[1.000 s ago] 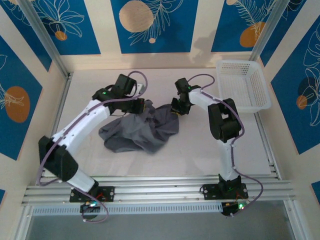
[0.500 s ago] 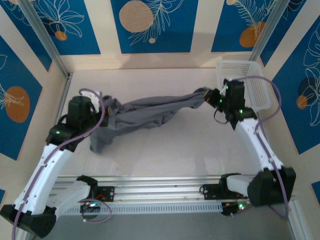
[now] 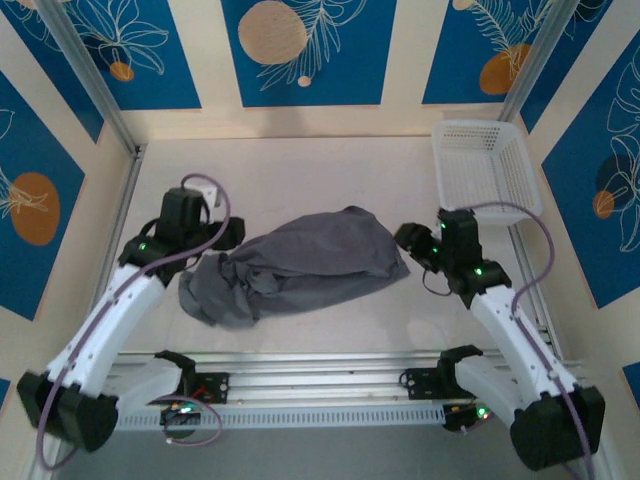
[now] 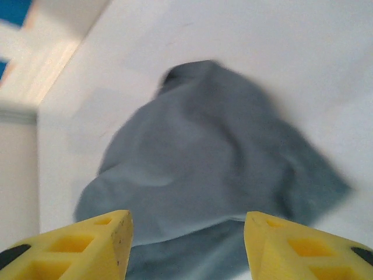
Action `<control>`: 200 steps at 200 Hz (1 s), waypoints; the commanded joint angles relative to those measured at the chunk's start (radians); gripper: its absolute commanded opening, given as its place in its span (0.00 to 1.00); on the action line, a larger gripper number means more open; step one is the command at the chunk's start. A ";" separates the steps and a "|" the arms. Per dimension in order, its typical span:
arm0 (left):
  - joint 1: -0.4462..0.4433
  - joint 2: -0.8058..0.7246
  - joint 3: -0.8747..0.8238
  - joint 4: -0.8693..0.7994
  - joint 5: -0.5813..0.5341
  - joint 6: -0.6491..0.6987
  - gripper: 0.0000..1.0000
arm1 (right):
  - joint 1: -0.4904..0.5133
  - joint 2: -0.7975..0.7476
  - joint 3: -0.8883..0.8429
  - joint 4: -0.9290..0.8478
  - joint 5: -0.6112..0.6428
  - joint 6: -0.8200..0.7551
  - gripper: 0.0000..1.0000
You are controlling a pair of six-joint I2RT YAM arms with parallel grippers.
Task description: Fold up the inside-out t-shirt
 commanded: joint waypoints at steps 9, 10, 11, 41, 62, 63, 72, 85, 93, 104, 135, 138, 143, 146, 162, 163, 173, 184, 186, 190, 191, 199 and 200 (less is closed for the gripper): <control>0.005 0.235 0.081 -0.058 0.069 -0.056 0.70 | 0.241 0.290 0.232 0.006 -0.050 -0.216 0.60; 0.004 0.242 0.082 -0.060 0.068 -0.059 0.70 | 0.252 0.300 0.242 0.003 -0.048 -0.223 0.60; 0.004 0.246 0.082 -0.061 0.065 -0.062 0.70 | 0.261 0.309 0.258 -0.001 -0.048 -0.228 0.60; 0.006 0.311 0.036 -0.071 0.023 -0.132 0.67 | 0.471 0.606 0.441 -0.055 0.048 -0.411 0.75; 0.017 0.310 -0.038 -0.090 -0.034 -0.298 0.58 | 0.507 0.786 0.526 -0.052 -0.014 -0.523 0.77; 0.018 0.311 -0.041 -0.094 -0.036 -0.305 0.58 | 0.509 0.793 0.530 -0.054 -0.018 -0.529 0.77; 0.031 0.317 -0.062 -0.112 -0.038 -0.358 0.56 | 0.522 0.874 0.584 -0.095 -0.057 -0.574 0.77; 0.045 0.302 -0.101 -0.101 -0.027 -0.413 0.56 | 0.541 0.980 0.658 -0.146 -0.146 -0.632 0.78; 0.048 0.278 -0.134 -0.066 -0.013 -0.440 0.56 | 0.551 1.032 0.693 -0.167 -0.184 -0.651 0.78; 0.051 0.243 -0.172 -0.010 0.018 -0.472 0.58 | 0.562 1.079 0.726 -0.170 -0.184 -0.654 0.78; 0.051 0.189 -0.203 0.069 0.079 -0.462 0.62 | 0.548 1.061 0.764 -0.139 -0.055 -0.601 0.27; 0.051 0.185 -0.203 0.073 0.082 -0.450 0.63 | 0.545 1.050 0.762 -0.135 -0.051 -0.596 0.20; 0.051 0.179 -0.203 0.076 0.087 -0.431 0.63 | 0.538 1.029 0.756 -0.126 -0.049 -0.587 0.09; 0.051 0.176 -0.203 0.079 0.087 -0.420 0.63 | 0.535 1.014 0.750 -0.119 -0.052 -0.584 0.05; 0.051 0.157 -0.209 0.105 0.113 -0.357 0.63 | 0.514 0.931 0.703 -0.082 -0.110 -0.568 0.00; 0.051 0.156 -0.210 0.107 0.117 -0.354 0.63 | 0.512 0.927 0.701 -0.082 -0.116 -0.567 0.00; 0.052 0.145 -0.219 0.129 0.151 -0.329 0.63 | 0.494 0.881 0.678 -0.074 -0.178 -0.550 0.00; 0.052 0.137 -0.232 0.155 0.195 -0.312 0.63 | 0.471 0.832 0.655 -0.066 -0.215 -0.517 0.00; 0.051 0.137 -0.234 0.159 0.201 -0.310 0.63 | 0.468 0.823 0.649 -0.065 -0.220 -0.510 0.00; 0.050 0.137 -0.239 0.166 0.217 -0.306 0.63 | 0.459 0.806 0.639 -0.060 -0.232 -0.498 0.00; 0.050 0.137 -0.239 0.168 0.222 -0.306 0.63 | 0.456 0.802 0.637 -0.058 -0.235 -0.495 0.00; 0.050 0.137 -0.248 0.192 0.262 -0.293 0.63 | 0.436 0.767 0.614 -0.040 -0.263 -0.466 0.00; 0.051 0.136 -0.249 0.194 0.267 -0.291 0.63 | 0.433 0.763 0.612 -0.036 -0.269 -0.463 0.00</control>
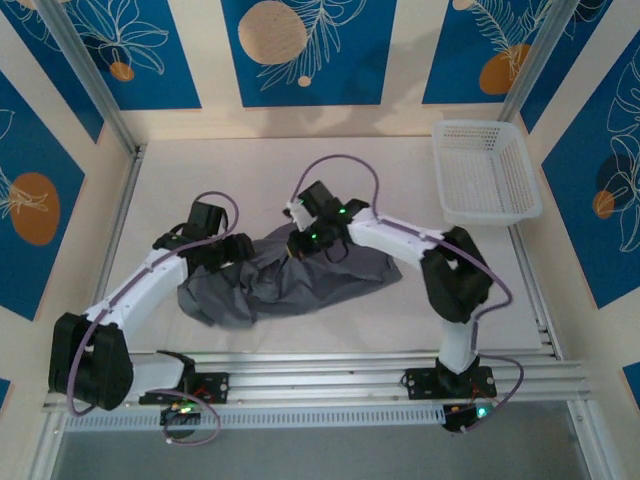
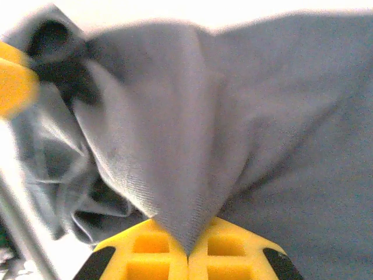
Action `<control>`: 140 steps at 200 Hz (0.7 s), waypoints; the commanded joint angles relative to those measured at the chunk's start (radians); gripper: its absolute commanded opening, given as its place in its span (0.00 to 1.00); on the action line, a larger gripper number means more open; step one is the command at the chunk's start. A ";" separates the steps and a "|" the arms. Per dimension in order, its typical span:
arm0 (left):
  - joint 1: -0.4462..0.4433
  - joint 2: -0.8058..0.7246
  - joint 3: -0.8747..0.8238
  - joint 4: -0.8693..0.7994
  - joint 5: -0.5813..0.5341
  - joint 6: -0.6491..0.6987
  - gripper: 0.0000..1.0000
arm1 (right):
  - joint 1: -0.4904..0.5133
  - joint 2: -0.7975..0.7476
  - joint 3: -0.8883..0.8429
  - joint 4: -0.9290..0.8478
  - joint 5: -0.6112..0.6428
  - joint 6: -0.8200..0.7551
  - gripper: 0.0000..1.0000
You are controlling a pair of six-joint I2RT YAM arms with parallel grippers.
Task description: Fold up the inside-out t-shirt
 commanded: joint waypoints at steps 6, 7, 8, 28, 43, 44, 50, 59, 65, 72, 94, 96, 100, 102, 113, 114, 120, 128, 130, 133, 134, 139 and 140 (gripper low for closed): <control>0.006 -0.015 -0.038 0.092 0.157 0.071 0.63 | -0.063 -0.136 -0.067 0.070 -0.147 0.106 0.00; 0.007 -0.014 -0.039 0.094 0.161 0.071 0.63 | -0.065 -0.139 -0.070 0.074 -0.150 0.110 0.00; 0.007 -0.014 -0.041 0.097 0.165 0.072 0.63 | -0.068 -0.142 -0.074 0.078 -0.156 0.114 0.00; 0.007 -0.001 -0.061 0.151 0.232 0.078 0.64 | -0.108 -0.180 -0.119 0.153 -0.244 0.178 0.00; 0.005 0.019 -0.075 0.229 0.342 0.093 0.64 | -0.112 -0.172 -0.114 0.161 -0.266 0.184 0.00; 0.005 0.020 -0.077 0.235 0.351 0.094 0.64 | -0.112 -0.170 -0.114 0.159 -0.266 0.184 0.00; 0.001 0.030 -0.082 0.277 0.405 0.095 0.64 | -0.111 -0.162 -0.105 0.150 -0.267 0.183 0.00; -0.006 0.052 -0.079 0.305 0.471 0.092 0.65 | -0.111 -0.154 -0.095 0.141 -0.269 0.185 0.00; -0.010 0.069 -0.073 0.307 0.498 0.091 0.65 | -0.111 -0.150 -0.093 0.141 -0.268 0.189 0.00; -0.017 0.088 -0.066 0.300 0.506 0.086 0.68 | -0.111 -0.149 -0.094 0.145 -0.265 0.193 0.00; -0.023 0.140 -0.057 0.265 0.510 0.070 0.77 | -0.117 -0.144 -0.088 0.135 -0.233 0.216 0.00; -0.025 0.145 -0.057 0.263 0.508 0.069 0.78 | -0.118 -0.145 -0.087 0.133 -0.230 0.219 0.00; -0.026 0.154 -0.060 0.259 0.503 0.069 0.79 | -0.121 -0.145 -0.087 0.131 -0.225 0.223 0.00; -0.027 0.159 -0.060 0.257 0.501 0.069 0.80 | -0.122 -0.145 -0.088 0.131 -0.225 0.226 0.00; -0.031 0.187 -0.058 0.238 0.480 0.073 0.78 | -0.132 -0.148 -0.087 0.132 -0.224 0.242 0.00; -0.032 0.188 -0.057 0.237 0.478 0.073 0.77 | -0.133 -0.148 -0.088 0.132 -0.224 0.244 0.00; -0.033 0.197 -0.055 0.229 0.467 0.073 0.65 | -0.139 -0.152 -0.090 0.132 -0.223 0.253 0.00; -0.032 0.203 -0.048 0.216 0.452 0.071 0.32 | -0.150 -0.158 -0.095 0.132 -0.218 0.268 0.00; -0.032 0.202 -0.046 0.214 0.449 0.070 0.23 | -0.154 -0.160 -0.099 0.133 -0.215 0.273 0.00; -0.031 0.200 -0.042 0.211 0.443 0.068 0.04 | -0.159 -0.164 -0.105 0.132 -0.209 0.279 0.00; -0.032 0.199 -0.040 0.210 0.441 0.068 0.00 | -0.162 -0.165 -0.106 0.132 -0.207 0.282 0.00; -0.028 0.189 -0.034 0.203 0.432 0.065 0.00 | -0.173 -0.174 -0.119 0.131 -0.195 0.296 0.00; -0.028 0.188 -0.032 0.203 0.431 0.065 0.00 | -0.176 -0.177 -0.121 0.130 -0.191 0.299 0.00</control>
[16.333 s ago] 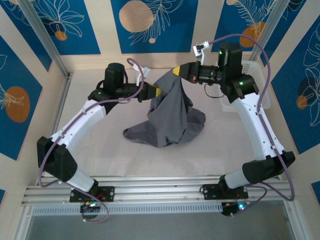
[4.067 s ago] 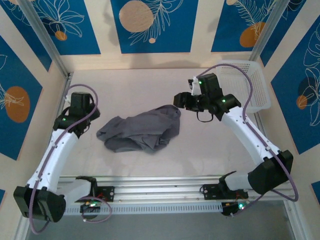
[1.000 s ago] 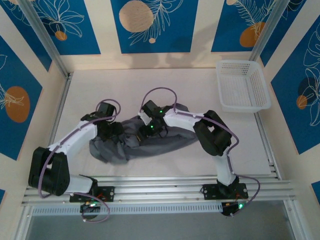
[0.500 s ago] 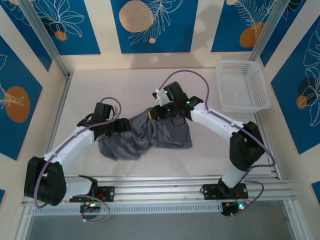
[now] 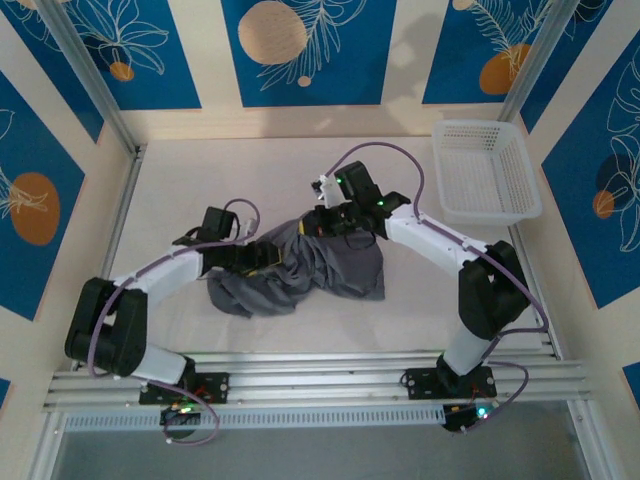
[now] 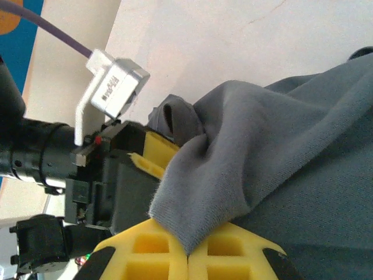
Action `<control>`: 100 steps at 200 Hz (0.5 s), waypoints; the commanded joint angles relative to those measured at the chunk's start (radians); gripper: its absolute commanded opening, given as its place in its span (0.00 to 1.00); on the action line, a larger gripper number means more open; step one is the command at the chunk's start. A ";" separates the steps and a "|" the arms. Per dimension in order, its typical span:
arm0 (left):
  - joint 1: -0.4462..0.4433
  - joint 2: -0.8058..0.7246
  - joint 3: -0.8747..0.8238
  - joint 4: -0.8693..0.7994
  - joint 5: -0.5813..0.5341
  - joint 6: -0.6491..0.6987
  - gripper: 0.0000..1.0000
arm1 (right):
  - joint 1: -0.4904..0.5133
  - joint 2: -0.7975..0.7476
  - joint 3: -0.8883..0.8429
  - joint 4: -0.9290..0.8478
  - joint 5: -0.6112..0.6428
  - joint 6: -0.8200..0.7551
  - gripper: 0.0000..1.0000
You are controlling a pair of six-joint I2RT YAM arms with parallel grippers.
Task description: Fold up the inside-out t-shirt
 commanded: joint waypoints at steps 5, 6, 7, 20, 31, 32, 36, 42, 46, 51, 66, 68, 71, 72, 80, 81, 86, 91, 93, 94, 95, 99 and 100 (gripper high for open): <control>-0.001 -0.022 0.045 -0.045 -0.019 0.002 0.00 | -0.056 -0.037 -0.039 0.007 0.035 0.085 0.00; -0.001 -0.026 0.046 -0.045 -0.020 0.002 0.00 | -0.060 -0.039 -0.043 0.007 0.037 0.089 0.00; 0.001 -0.030 0.048 -0.046 -0.023 0.002 0.00 | -0.063 -0.041 -0.047 0.008 0.040 0.093 0.00; 0.018 -0.097 0.079 -0.071 -0.067 0.003 0.00 | -0.119 -0.080 -0.117 0.016 0.054 0.140 0.00; 0.038 -0.165 0.102 -0.078 -0.096 0.004 0.00 | -0.158 -0.117 -0.197 0.035 0.050 0.153 0.01; 0.040 -0.170 0.104 -0.077 -0.097 0.005 0.00 | -0.160 -0.120 -0.203 0.036 0.051 0.152 0.01; 0.047 -0.191 0.111 -0.074 -0.097 0.008 0.00 | -0.166 -0.132 -0.231 0.039 0.058 0.141 0.01; 0.055 -0.216 0.124 -0.067 -0.091 0.013 0.00 | -0.166 -0.145 -0.273 0.034 0.082 0.121 0.02; 0.056 -0.229 0.134 -0.063 -0.081 0.019 0.00 | -0.164 -0.150 -0.298 0.027 0.098 0.114 0.03; 0.060 -0.238 0.148 -0.062 -0.061 0.033 0.00 | -0.164 -0.153 -0.329 0.021 0.107 0.111 0.03; 0.058 -0.243 0.193 -0.068 0.032 0.091 0.00 | -0.173 -0.153 -0.418 0.036 0.063 0.126 0.07; 0.059 -0.244 0.196 -0.067 0.048 0.098 0.00 | -0.174 -0.154 -0.427 0.039 0.052 0.129 0.08; 0.058 -0.243 0.201 -0.065 0.068 0.108 0.00 | -0.176 -0.156 -0.438 0.045 0.037 0.133 0.10; 0.059 -0.243 0.203 -0.065 0.073 0.112 0.00 | -0.176 -0.157 -0.441 0.047 0.030 0.133 0.11; 0.057 -0.239 0.211 -0.072 0.109 0.134 0.00 | -0.171 -0.174 -0.460 0.066 -0.003 0.133 0.19; 0.057 -0.238 0.211 -0.073 0.113 0.137 0.00 | -0.170 -0.177 -0.463 0.068 -0.004 0.133 0.20; 0.057 -0.236 0.213 -0.077 0.131 0.150 0.00 | -0.160 -0.196 -0.468 0.077 -0.002 0.129 0.27; 0.056 -0.235 0.213 -0.077 0.151 0.162 0.00 | -0.145 -0.217 -0.468 0.081 0.015 0.117 0.35; 0.055 -0.235 0.213 -0.077 0.158 0.167 0.00 | -0.140 -0.227 -0.466 0.082 0.030 0.111 0.38; 0.055 -0.234 0.213 -0.077 0.162 0.169 0.00 | -0.136 -0.231 -0.464 0.082 0.035 0.107 0.40; 0.055 -0.234 0.213 -0.077 0.166 0.170 0.00 | -0.132 -0.236 -0.463 0.082 0.042 0.104 0.42; 0.056 -0.233 0.213 -0.080 0.179 0.178 0.00 | -0.115 -0.253 -0.456 0.078 0.078 0.089 0.49; 0.056 -0.234 0.213 -0.079 0.182 0.180 0.00 | -0.112 -0.259 -0.455 0.077 0.091 0.085 0.50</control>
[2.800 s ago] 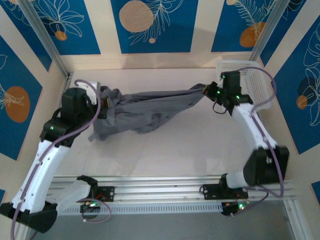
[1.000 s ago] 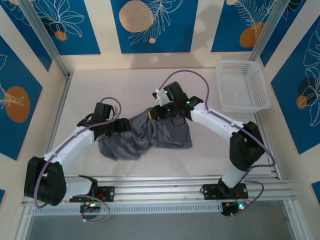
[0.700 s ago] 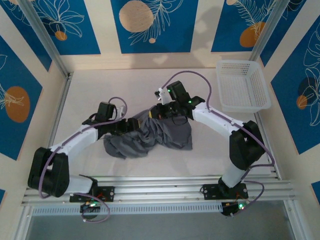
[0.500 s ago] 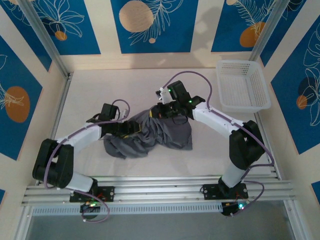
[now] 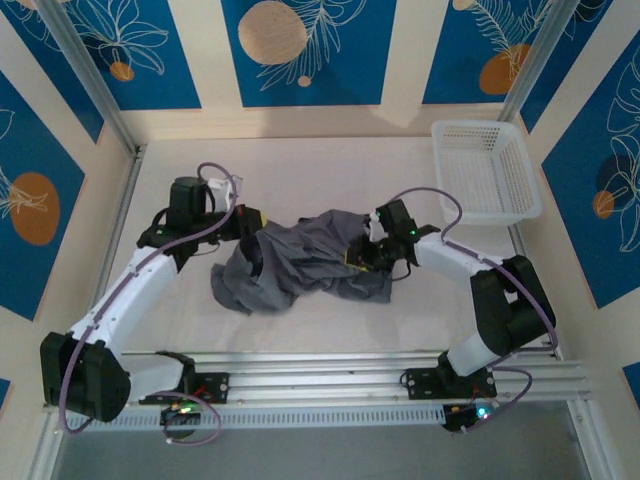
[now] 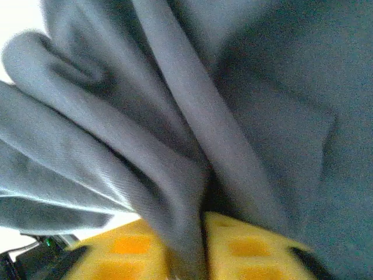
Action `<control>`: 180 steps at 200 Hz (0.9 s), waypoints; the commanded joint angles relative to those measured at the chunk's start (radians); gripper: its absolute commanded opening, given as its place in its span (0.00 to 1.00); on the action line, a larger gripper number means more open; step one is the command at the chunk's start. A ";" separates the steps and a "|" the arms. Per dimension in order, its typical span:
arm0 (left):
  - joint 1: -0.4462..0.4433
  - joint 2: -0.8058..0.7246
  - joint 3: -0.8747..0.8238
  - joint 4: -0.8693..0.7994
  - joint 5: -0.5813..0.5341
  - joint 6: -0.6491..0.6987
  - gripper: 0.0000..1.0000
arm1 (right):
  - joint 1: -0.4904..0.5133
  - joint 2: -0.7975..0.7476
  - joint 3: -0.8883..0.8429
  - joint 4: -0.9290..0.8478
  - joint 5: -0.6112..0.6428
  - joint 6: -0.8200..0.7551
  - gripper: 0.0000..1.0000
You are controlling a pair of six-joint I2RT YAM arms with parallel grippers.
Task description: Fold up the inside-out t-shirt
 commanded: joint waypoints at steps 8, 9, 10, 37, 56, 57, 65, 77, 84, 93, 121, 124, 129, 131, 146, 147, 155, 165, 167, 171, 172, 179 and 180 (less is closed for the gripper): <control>0.002 0.016 0.008 -0.034 0.158 0.110 0.00 | 0.088 -0.138 0.027 0.036 0.111 -0.082 0.59; 0.002 0.016 0.008 -0.034 0.160 0.112 0.00 | 0.092 -0.141 0.029 0.036 0.120 -0.088 0.60; 0.002 0.016 0.009 -0.035 0.162 0.114 0.00 | 0.097 -0.144 0.032 0.037 0.128 -0.097 0.60; 0.001 0.017 0.044 -0.085 0.191 0.180 0.00 | 0.190 -0.157 0.080 0.135 0.253 -0.340 0.68; 0.001 0.010 0.063 -0.123 0.168 0.199 0.00 | 0.204 -0.084 0.159 0.128 0.228 -0.475 0.68; 0.001 0.011 0.064 -0.124 0.167 0.200 0.00 | 0.204 -0.078 0.165 0.126 0.223 -0.481 0.68; 0.000 0.006 0.063 -0.128 0.161 0.201 0.00 | 0.207 -0.042 0.202 0.104 0.181 -0.536 0.68; 0.000 0.002 0.058 -0.126 0.155 0.194 0.00 | 0.213 0.016 0.254 0.069 0.138 -0.589 0.67; 0.001 0.000 0.055 -0.126 0.150 0.191 0.00 | 0.211 0.052 0.281 0.050 0.111 -0.604 0.67; 0.001 -0.003 0.051 -0.126 0.145 0.188 0.00 | 0.205 0.094 0.313 0.030 0.107 -0.601 0.67; 0.001 -0.010 0.045 -0.125 0.144 0.185 0.00 | 0.182 0.213 0.399 -0.005 0.157 -0.560 0.61; 0.001 -0.010 0.044 -0.126 0.143 0.184 0.00 | 0.181 0.219 0.401 0.002 0.155 -0.557 0.61; 0.000 -0.011 0.044 -0.127 0.142 0.187 0.00 | 0.180 0.230 0.402 0.011 0.146 -0.558 0.60; 0.001 -0.010 0.044 -0.129 0.141 0.186 0.00 | 0.181 0.234 0.402 0.014 0.141 -0.560 0.60; 0.001 -0.007 0.046 -0.133 0.140 0.189 0.00 | 0.184 0.269 0.414 0.018 0.109 -0.556 0.58; 0.000 -0.006 0.046 -0.133 0.140 0.189 0.00 | 0.184 0.271 0.415 0.017 0.107 -0.556 0.58; 0.001 -0.005 0.045 -0.133 0.143 0.190 0.00 | 0.187 0.292 0.428 0.006 0.089 -0.556 0.56; 0.000 -0.002 0.044 -0.132 0.142 0.191 0.00 | 0.189 0.313 0.447 -0.012 0.073 -0.549 0.49; 0.001 -0.001 0.044 -0.133 0.142 0.191 0.00 | 0.189 0.315 0.450 -0.014 0.069 -0.546 0.47; 0.001 -0.001 0.044 -0.133 0.141 0.190 0.00 | 0.189 0.320 0.455 -0.020 0.059 -0.541 0.40; 0.001 -0.001 0.044 -0.133 0.140 0.192 0.00 | 0.189 0.320 0.456 -0.022 0.057 -0.540 0.39; 0.000 -0.001 0.044 -0.138 0.130 0.194 0.00 | 0.186 0.320 0.463 -0.031 0.047 -0.527 0.25; 0.000 0.000 0.045 -0.139 0.127 0.194 0.00 | 0.186 0.319 0.464 -0.032 0.046 -0.524 0.24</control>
